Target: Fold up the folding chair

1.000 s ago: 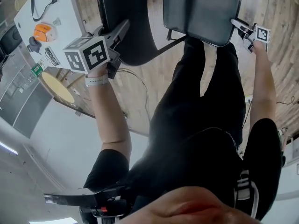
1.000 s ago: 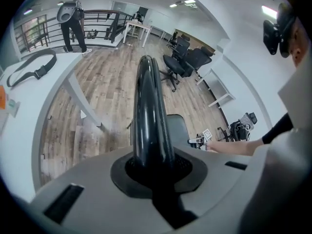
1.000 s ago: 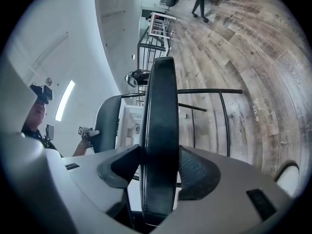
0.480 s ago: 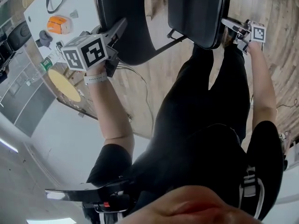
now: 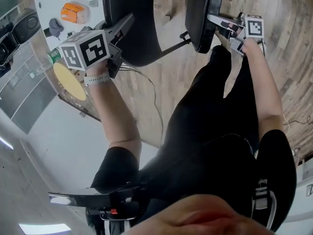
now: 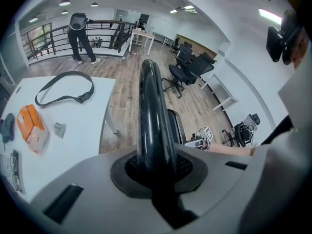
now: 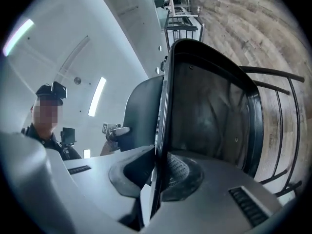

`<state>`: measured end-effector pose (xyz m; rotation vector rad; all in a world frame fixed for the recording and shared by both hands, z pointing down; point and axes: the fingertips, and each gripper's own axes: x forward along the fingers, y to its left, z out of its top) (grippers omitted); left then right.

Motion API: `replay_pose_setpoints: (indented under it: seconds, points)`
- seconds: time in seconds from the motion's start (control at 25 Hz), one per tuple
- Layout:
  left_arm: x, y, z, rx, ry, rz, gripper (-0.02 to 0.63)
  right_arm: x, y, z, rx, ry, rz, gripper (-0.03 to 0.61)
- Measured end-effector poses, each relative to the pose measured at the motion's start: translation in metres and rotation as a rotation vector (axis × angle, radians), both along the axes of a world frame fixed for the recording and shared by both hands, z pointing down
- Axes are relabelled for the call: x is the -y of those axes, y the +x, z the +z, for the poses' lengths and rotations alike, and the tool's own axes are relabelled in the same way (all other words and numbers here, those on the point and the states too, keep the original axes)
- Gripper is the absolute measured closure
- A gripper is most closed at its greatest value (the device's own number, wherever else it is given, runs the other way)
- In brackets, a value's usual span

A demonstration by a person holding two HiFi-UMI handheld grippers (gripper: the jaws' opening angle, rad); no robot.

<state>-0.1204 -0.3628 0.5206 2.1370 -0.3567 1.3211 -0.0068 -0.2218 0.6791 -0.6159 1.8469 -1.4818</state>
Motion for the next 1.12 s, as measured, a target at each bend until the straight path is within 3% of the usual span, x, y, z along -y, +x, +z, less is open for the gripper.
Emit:
replay_pose_setpoints:
  seconds: [0.2,0.56,0.88,1.12]
  points:
    - [-0.009,0.009,-0.005,0.013,0.014,0.004,0.563,0.022,-0.017,-0.008,-0.090,0.003,-0.038,0.537]
    - [0.006,-0.007,-0.002,0.043,0.047,-0.001,0.563,0.083,-0.072,-0.005,-0.038,-0.059,-0.032,0.537]
    - [0.013,-0.016,0.002,0.054,0.068,-0.002,0.563,0.113,-0.098,0.009,-0.115,-0.103,-0.013,0.535]
    - [0.029,-0.036,-0.002,0.056,0.077,-0.017,0.563,0.133,-0.119,0.004,-0.114,-0.115,-0.029,0.535]
